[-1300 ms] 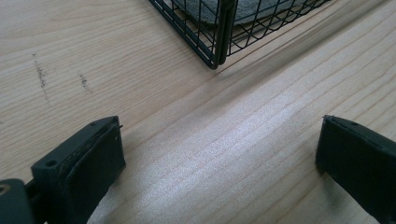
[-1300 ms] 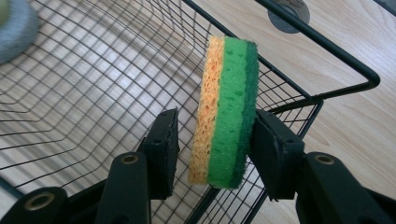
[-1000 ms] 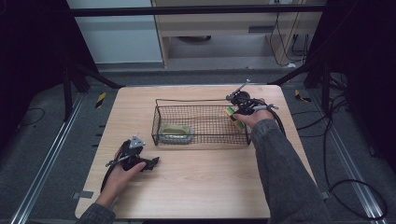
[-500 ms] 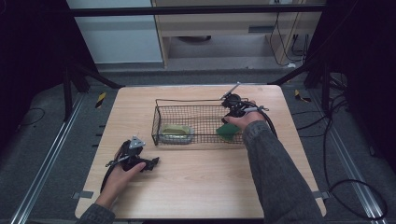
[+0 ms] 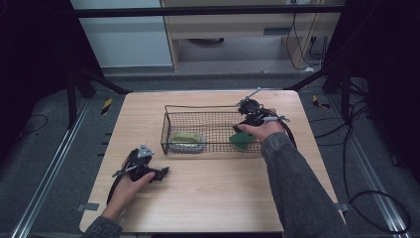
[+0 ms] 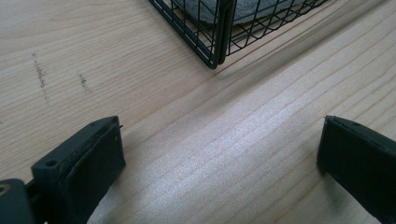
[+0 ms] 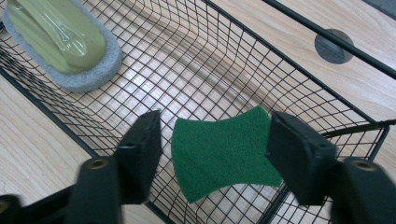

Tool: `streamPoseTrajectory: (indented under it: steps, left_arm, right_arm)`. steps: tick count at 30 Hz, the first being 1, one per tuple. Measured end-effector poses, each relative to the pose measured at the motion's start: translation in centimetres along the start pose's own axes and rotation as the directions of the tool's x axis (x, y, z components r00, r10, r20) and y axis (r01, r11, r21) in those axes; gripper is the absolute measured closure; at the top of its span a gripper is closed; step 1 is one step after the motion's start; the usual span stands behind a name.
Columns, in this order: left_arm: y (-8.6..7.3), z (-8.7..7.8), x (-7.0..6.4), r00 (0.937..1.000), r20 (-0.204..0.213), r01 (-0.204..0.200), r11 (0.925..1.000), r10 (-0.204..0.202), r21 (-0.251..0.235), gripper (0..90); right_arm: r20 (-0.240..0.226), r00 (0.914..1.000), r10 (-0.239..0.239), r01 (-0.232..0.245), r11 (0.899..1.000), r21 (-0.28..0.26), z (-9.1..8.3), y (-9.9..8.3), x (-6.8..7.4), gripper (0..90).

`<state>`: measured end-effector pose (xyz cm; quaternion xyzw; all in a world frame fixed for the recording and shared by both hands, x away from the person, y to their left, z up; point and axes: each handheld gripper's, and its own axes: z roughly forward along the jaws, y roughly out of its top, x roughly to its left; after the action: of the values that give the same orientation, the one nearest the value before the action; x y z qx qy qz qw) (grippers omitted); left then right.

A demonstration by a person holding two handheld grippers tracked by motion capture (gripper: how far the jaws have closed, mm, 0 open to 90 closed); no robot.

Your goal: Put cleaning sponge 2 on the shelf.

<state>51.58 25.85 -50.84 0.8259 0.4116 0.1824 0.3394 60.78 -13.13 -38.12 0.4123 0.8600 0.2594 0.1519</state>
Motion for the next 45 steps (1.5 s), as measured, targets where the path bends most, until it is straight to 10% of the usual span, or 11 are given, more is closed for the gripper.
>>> streamPoseTrajectory:
  steps: [8,30,45]
  left_arm:
    - [0.0,0.0,0.0,1.0,-0.001,-0.002,1.0,0.002,0.0,0.0]
    - [0.0,0.0,0.0,1.0,0.0,0.0,1.0,0.0,0.001,0.0]
    - [0.0,0.0,0.0,1.0,0.001,0.003,1.0,-0.003,0.001,0.0]
  right_arm:
    - [0.031,0.9982,0.051,-0.049,0.995,-0.089,-1.4,-2.3,0.1,10.7]
    - [0.064,0.9837,0.168,-0.148,0.959,-0.24,-7.2,-12.0,-1.3,9.5]
    - [0.087,0.9721,0.218,-0.195,0.957,-0.216,-2.1,-18.6,-1.8,11.0]
